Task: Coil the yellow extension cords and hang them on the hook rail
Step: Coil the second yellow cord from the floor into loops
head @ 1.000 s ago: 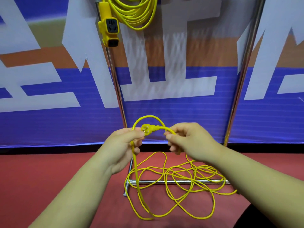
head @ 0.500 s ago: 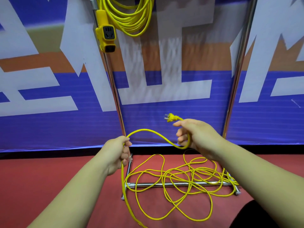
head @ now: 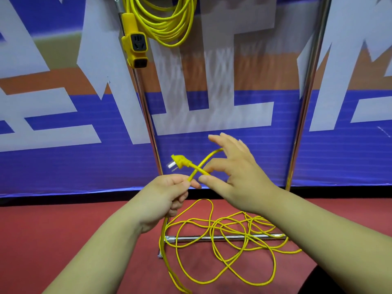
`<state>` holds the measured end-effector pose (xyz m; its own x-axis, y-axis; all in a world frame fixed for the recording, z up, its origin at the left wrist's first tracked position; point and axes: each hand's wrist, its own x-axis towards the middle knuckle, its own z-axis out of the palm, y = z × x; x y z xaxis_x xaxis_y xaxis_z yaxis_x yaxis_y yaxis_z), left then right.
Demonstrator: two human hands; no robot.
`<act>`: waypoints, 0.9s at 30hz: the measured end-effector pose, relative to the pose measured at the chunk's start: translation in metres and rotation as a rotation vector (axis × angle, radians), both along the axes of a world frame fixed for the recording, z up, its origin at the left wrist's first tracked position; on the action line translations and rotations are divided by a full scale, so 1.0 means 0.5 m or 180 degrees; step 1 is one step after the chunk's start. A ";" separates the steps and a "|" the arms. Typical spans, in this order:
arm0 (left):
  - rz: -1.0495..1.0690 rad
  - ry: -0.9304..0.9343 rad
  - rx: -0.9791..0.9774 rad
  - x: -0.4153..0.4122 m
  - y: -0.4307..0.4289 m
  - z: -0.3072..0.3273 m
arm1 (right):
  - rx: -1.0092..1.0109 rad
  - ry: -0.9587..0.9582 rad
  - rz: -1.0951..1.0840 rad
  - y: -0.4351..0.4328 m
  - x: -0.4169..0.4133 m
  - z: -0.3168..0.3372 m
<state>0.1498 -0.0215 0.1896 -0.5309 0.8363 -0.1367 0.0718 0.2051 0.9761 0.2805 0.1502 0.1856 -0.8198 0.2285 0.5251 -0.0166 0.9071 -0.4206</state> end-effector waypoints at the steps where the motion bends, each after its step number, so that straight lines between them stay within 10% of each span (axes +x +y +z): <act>1: 0.0012 -0.0009 0.0057 0.000 -0.001 -0.001 | -0.0012 -0.0124 0.0074 0.001 -0.001 0.004; 10: 0.0319 0.0124 0.0361 -0.015 -0.008 -0.007 | -0.0059 0.0046 0.0171 0.017 -0.008 -0.009; 17: -0.0220 0.0181 -0.1003 -0.064 -0.027 -0.071 | -0.0355 0.0416 -0.0636 0.060 -0.010 -0.016; 27: 0.0726 -0.0990 0.0523 -0.028 0.031 -0.046 | -0.0111 0.0511 -0.1324 0.052 -0.027 -0.040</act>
<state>0.1358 -0.0062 0.1667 -0.6595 0.7262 -0.1943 -0.2607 0.0214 0.9652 0.2671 0.1763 0.1657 -0.5631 0.5414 0.6244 0.2790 0.8357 -0.4730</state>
